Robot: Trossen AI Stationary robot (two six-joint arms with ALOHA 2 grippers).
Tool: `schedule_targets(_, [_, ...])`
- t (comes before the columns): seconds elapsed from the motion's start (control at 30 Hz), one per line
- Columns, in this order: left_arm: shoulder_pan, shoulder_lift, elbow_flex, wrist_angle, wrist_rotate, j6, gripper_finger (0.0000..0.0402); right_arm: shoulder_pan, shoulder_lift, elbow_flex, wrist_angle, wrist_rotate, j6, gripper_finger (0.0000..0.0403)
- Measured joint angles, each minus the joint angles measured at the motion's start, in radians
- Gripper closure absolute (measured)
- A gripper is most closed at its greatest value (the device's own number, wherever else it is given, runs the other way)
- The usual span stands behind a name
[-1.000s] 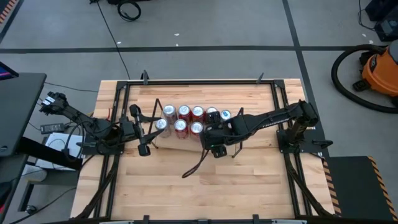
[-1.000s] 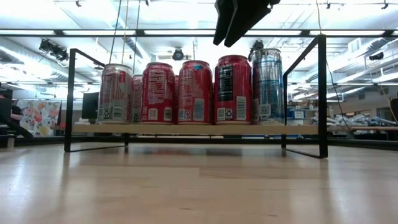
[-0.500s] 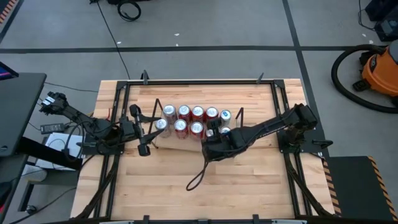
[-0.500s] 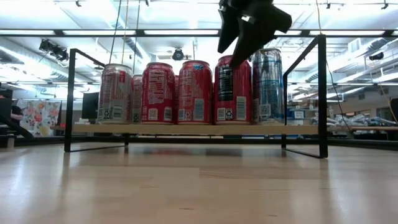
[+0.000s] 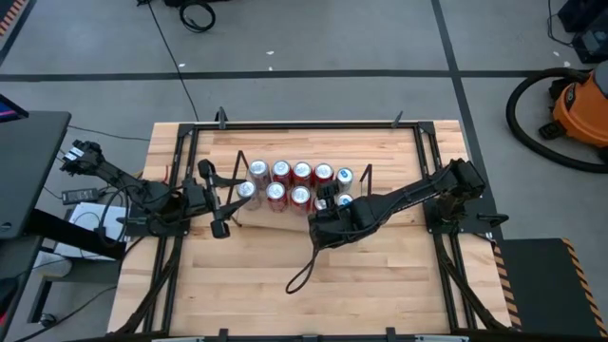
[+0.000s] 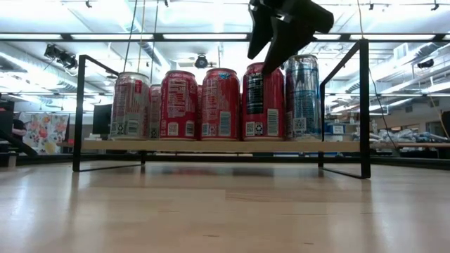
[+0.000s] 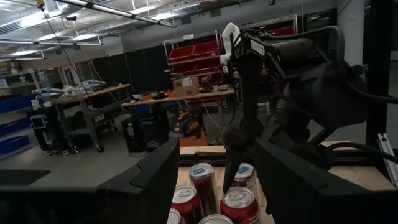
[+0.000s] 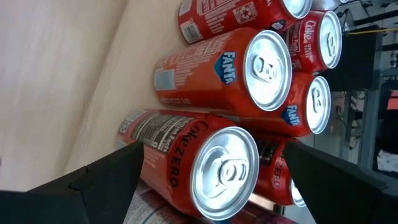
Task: Place canned beverage on shelf
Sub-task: Put the red-black soda can on the shelf aligned with the other red-black soda can
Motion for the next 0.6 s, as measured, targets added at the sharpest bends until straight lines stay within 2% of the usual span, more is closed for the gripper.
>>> schedule_targets(0.6, [0.000, 0.000, 0.000, 0.000, 0.000, 0.000, 0.0186, 0.007, 0.000, 0.000, -0.008, 0.055, -0.011, 0.0005])
